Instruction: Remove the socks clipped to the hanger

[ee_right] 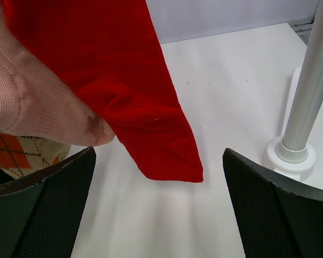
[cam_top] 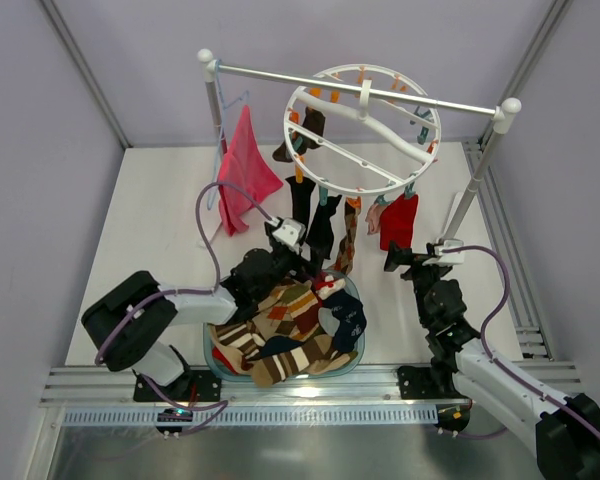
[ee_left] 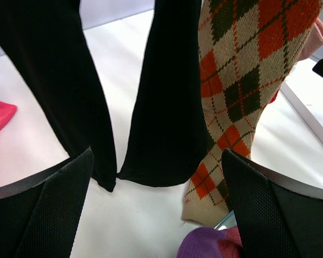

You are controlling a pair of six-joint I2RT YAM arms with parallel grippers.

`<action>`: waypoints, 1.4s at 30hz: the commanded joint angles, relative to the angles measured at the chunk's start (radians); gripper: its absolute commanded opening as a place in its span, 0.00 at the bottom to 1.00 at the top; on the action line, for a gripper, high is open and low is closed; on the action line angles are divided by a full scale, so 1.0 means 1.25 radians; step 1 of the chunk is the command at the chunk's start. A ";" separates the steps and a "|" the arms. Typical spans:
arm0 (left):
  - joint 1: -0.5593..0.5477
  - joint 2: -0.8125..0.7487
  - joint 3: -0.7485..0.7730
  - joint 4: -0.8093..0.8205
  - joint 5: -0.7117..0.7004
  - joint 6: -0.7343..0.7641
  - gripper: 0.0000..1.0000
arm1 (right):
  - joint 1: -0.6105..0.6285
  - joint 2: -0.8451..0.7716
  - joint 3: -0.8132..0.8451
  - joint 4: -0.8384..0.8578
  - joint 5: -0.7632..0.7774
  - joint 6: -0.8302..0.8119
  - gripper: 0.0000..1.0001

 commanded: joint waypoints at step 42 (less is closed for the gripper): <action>-0.004 -0.185 -0.134 0.127 0.051 -0.044 0.00 | 0.314 0.165 0.282 0.015 -0.132 -0.114 1.00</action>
